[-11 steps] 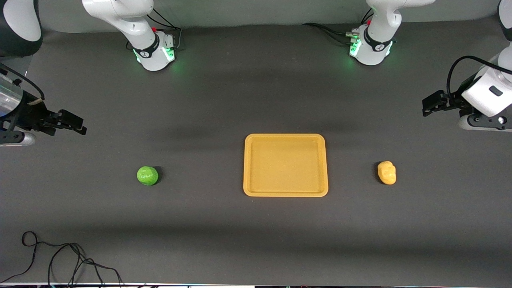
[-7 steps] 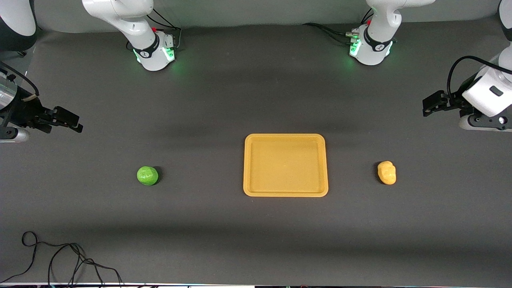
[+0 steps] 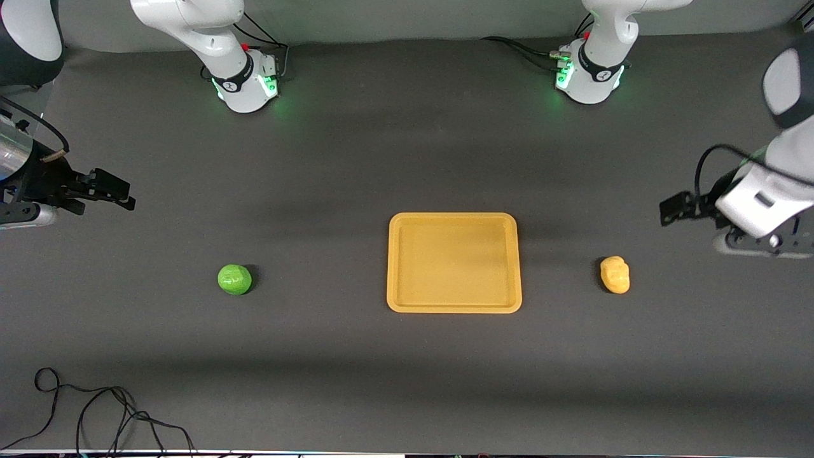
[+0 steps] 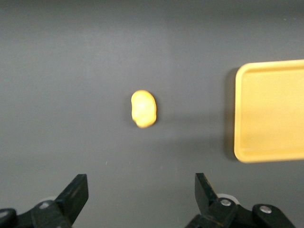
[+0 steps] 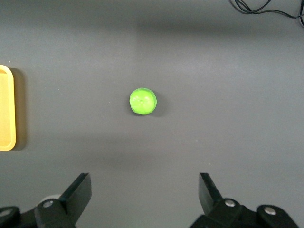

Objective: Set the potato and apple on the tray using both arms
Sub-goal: 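Move the left gripper down onto the yellow potato, then grasp the potato with the left gripper while the right gripper reaches the apple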

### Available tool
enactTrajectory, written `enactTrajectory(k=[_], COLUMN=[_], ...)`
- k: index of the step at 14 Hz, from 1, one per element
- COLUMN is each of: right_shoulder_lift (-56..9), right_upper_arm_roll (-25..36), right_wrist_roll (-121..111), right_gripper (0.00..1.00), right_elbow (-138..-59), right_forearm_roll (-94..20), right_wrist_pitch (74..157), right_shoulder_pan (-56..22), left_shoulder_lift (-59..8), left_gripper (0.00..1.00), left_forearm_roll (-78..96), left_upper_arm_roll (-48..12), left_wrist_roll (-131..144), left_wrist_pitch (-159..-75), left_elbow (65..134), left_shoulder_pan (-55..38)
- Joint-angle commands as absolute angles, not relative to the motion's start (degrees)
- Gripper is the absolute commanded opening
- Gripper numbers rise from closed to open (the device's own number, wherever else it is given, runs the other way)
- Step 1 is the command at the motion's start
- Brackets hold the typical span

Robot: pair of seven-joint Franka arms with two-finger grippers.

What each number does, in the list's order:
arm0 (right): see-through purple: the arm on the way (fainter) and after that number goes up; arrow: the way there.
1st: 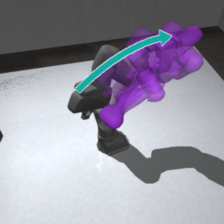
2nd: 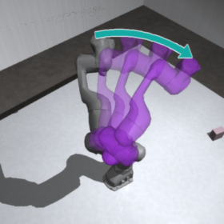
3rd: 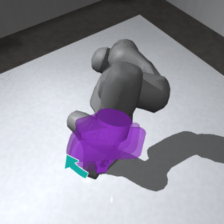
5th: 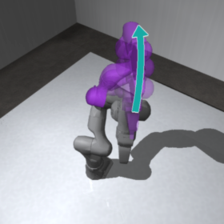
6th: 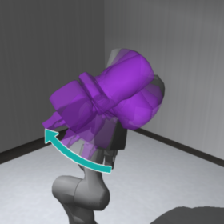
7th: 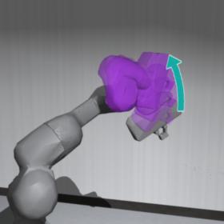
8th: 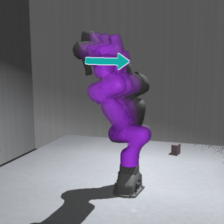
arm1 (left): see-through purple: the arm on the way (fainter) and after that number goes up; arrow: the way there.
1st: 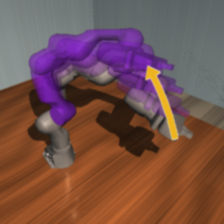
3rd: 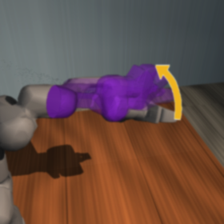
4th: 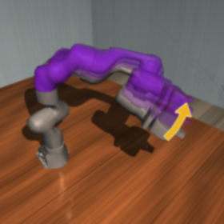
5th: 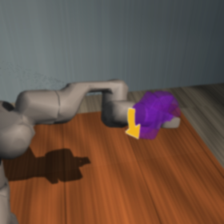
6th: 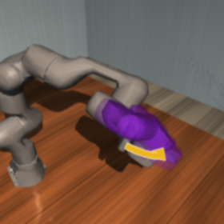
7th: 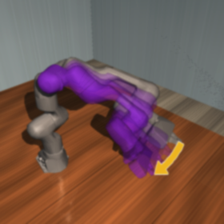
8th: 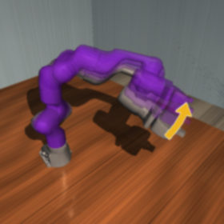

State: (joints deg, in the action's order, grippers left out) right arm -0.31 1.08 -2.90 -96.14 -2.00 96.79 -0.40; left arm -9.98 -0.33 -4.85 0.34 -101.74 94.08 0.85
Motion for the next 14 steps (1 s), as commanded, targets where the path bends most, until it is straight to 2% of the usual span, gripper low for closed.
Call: enactTrajectory(k=[1, 4, 8, 9, 11, 14], right_shoulder_lift=[-0.3, -1.5, -2.4, -2.3, -0.9, -4.6], right_upper_arm_roll=[0.8, 0.4, 0.4, 0.5, 0.5, 0.5], right_wrist_roll=[-4.6, -4.5, -5.3, -5.3, -4.7, -4.4], right_gripper=[1.00, 1.00, 0.98, 0.98, 0.98, 0.98], right_elbow=[-96.0, -95.4, -97.9, -100.4, -110.4, -115.1], right_forearm_roll=[-1.2, 2.5, 0.2, 0.2, 0.2, -0.1], right_wrist_pitch=[95.5, 92.9, 95.7, 98.9, 110.9, 119.3], right_shoulder_pan=[-0.3, -0.4, -0.5, -1.3, -1.8, -2.5], left_shoulder_lift=[-18.3, -26.3, -28.0, -28.4, -30.1, -30.5], left_gripper=[1.00, 1.00, 1.00, 1.00, 1.00, 1.00], left_forearm_roll=[-0.7, -2.0, -2.2, -2.8, -5.8, -6.0], left_upper_arm_roll=[-4.7, -4.7, -4.6, -4.5, -4.5, -4.4], left_wrist_roll=[0.2, 0.3, -0.2, -0.3, -0.2, -0.2], left_wrist_pitch=[-107.9, -114.7, -131.7, -133.3, -134.6, -137.9], left_elbow=[93.0, 94.6, 106.6, 107.7, 108.1, 110.3], left_shoulder_pan=[0.4, 0.8, 0.8, 0.8, 0.8, 0.9])
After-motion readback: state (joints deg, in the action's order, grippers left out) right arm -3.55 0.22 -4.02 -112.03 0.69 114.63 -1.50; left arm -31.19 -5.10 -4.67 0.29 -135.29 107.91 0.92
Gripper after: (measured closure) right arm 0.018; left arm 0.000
